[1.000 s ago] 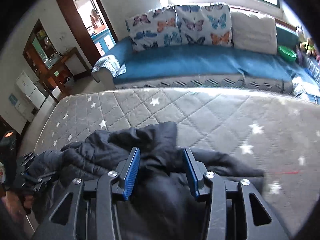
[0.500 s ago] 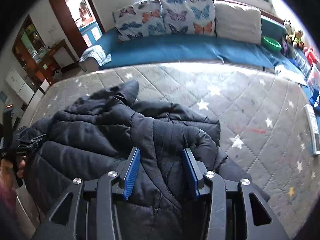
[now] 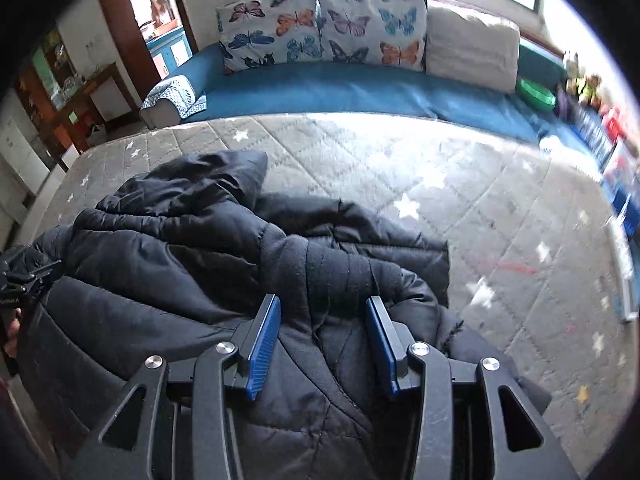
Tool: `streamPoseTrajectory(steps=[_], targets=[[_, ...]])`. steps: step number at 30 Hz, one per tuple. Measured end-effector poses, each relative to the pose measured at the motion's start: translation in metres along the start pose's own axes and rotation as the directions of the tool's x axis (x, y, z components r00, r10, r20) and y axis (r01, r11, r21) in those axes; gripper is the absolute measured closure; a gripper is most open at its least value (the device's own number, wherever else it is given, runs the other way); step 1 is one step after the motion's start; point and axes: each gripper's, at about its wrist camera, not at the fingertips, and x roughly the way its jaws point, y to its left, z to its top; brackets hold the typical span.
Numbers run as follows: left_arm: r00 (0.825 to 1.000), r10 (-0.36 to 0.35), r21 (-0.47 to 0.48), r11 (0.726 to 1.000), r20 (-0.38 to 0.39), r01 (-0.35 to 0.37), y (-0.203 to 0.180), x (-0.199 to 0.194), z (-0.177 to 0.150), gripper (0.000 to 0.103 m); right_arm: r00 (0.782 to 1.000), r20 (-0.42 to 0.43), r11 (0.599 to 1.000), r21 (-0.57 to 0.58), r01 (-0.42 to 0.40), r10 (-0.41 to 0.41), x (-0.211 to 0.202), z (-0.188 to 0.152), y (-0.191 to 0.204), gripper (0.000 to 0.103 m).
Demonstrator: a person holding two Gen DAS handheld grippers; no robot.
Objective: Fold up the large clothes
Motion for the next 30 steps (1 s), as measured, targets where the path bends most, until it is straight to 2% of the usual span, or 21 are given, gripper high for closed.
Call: streamPoseTrajectory(steps=[6,8,10,15,19,23,27,30], targets=[[1.0,0.0,-0.002,1.0,0.003,0.0,0.0,0.001,0.0,0.0,0.997,0.057,0.999,-0.005,-0.05,0.051,-0.018,0.015,0.018,0.055],[1.0,0.001,-0.001,1.0,0.002,-0.001,0.0,0.001,0.0,0.0,0.995,0.055,0.996,-0.013,-0.087,0.087,-0.017,0.02,0.024,0.055],[1.0,0.001,0.0,1.0,0.003,-0.001,0.0,0.001,0.0,0.0,0.995,0.055,0.996,-0.032,-0.087,0.089,-0.011,0.023,0.035,0.055],[1.0,-0.006,-0.005,1.0,0.001,0.006,0.001,0.001,0.0,0.0,0.999,-0.022,0.997,-0.068,-0.034,0.033,0.026,0.023,0.046,0.055],[1.0,-0.003,-0.006,1.0,-0.002,0.003,0.0,0.001,-0.001,0.0,0.997,-0.069,0.998,-0.042,-0.045,0.042,0.043,0.02,0.041,0.056],[1.0,0.013,-0.007,1.0,0.008,-0.013,-0.002,-0.006,-0.002,0.0,0.998,-0.053,0.998,-0.056,-0.03,0.027,0.029,0.023,0.044,0.056],[0.997,0.048,0.004,0.999,0.057,-0.048,-0.009,-0.031,-0.004,0.0,0.999,-0.013,0.997,-0.062,-0.04,0.039,-0.004,0.015,0.047,0.056],[0.995,0.019,0.014,1.0,0.097,-0.021,-0.019,-0.06,-0.01,0.0,0.998,0.003,0.995,-0.086,-0.059,0.059,-0.024,0.004,0.052,0.056]])
